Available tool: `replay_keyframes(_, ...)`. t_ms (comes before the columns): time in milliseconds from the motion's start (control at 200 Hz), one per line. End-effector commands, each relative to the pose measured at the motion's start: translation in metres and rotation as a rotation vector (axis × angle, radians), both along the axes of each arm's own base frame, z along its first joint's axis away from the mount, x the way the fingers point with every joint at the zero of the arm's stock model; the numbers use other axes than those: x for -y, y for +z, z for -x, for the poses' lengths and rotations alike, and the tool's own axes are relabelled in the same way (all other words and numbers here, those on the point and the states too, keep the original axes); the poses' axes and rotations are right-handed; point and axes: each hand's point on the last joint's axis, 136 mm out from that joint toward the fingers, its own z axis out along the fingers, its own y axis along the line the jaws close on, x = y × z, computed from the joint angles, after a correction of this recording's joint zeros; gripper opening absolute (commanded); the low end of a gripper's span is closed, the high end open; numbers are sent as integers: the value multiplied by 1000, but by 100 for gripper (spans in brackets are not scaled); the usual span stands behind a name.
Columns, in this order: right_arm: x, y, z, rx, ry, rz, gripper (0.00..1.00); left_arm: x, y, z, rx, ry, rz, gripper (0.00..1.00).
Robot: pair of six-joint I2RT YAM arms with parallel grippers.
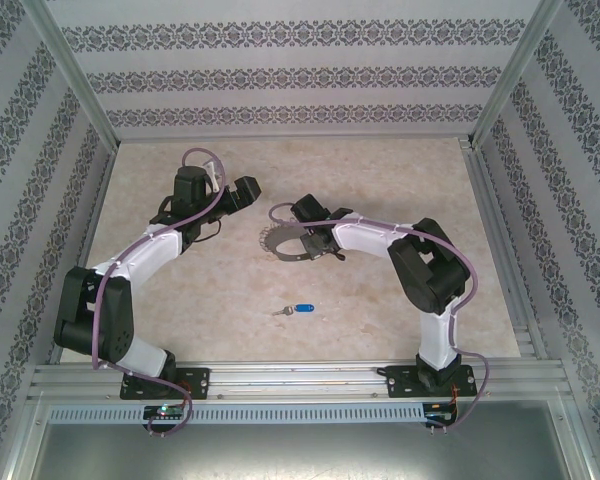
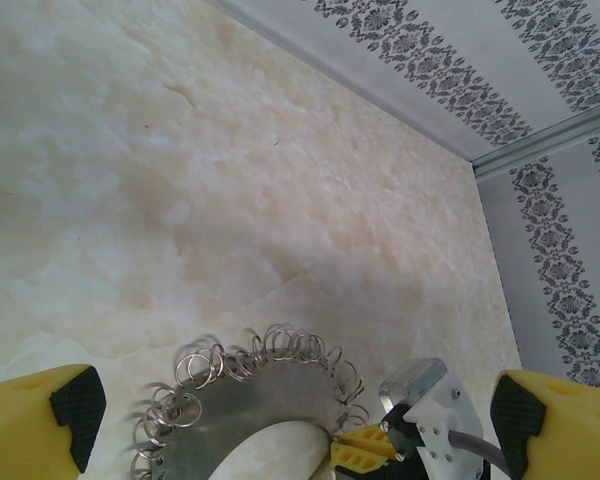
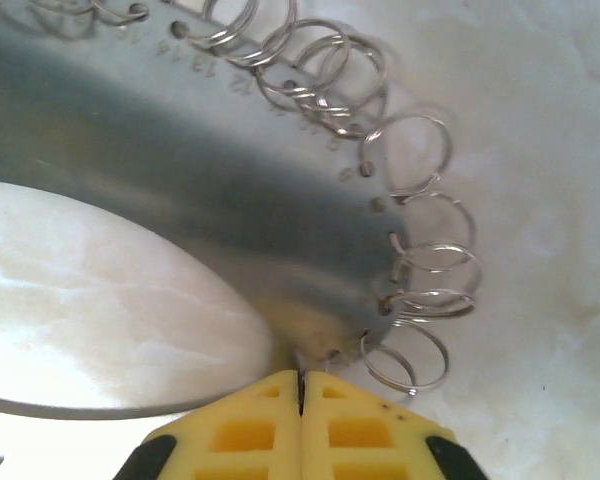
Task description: Put the keys on the keyring
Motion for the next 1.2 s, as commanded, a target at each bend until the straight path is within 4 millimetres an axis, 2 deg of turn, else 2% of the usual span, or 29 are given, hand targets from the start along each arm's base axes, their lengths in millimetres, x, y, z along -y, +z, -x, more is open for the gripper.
replay_keyframes(0,9,8,-1,14,-2,29,0,11,18,-7,59,-23,19,100)
replay_keyframes(110,9,20,-5,40,4,16,0,12,20,-6,76,-35,16,100)
replay_keyframes(210,7,39,-13,73,-2,-65,0,14,26,-6,119,-45,25,100)
replay_keyframes(375,-5,73,-25,113,3,-298,0,13,34,-6,144,-41,26,100)
replay_keyframes(485,-12,97,-35,145,33,-487,0,19,49,-5,183,-87,31,100)
replay_keyframes(655,-26,151,-46,239,157,-764,0,25,69,-6,238,-121,42,100)
replay_keyframes(954,-42,234,-40,300,404,-1110,0,40,89,-11,277,-202,86,100)
replay_keyframes(1044,-41,249,-37,282,434,-1185,0,44,92,-9,283,-226,104,99)
replay_keyframes(1194,-39,261,-28,290,450,-1206,0,54,96,-7,313,-267,149,96)
